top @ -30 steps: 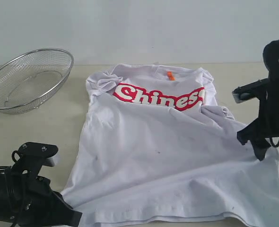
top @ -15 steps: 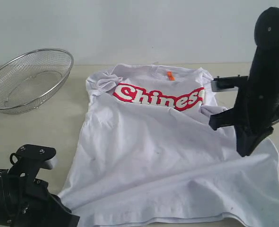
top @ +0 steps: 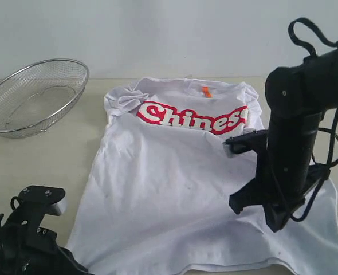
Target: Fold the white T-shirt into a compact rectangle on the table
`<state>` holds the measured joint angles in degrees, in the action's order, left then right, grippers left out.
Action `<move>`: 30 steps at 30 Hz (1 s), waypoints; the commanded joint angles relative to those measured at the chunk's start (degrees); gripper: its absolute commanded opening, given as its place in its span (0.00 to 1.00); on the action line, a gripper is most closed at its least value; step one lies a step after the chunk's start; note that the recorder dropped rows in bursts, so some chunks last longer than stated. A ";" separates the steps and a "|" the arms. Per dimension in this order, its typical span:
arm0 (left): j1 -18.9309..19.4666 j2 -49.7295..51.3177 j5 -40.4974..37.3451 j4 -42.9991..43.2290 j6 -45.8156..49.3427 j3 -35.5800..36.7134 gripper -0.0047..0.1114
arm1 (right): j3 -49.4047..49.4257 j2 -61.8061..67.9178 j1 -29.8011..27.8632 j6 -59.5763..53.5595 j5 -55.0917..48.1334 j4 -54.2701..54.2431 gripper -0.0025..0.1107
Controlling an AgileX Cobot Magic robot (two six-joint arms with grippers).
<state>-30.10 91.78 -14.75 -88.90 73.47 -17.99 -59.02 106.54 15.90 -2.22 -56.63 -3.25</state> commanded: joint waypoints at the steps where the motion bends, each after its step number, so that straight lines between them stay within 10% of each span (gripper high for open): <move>1: -0.31 3.39 2.44 3.44 -0.62 4.04 0.08 | 3.80 -0.71 0.07 2.22 3.46 1.66 0.02; 22: -0.31 -5.57 -4.57 6.31 -6.66 8.66 0.08 | 17.72 -1.02 0.07 2.22 0.96 0.83 0.02; 30: -0.31 -17.94 -11.49 6.44 -12.23 0.83 0.08 | 14.17 -20.39 0.07 0.13 2.27 -3.63 0.02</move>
<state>-30.10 76.52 -25.53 -82.81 62.89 -14.08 -42.82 91.74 15.90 -1.17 -56.45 -6.08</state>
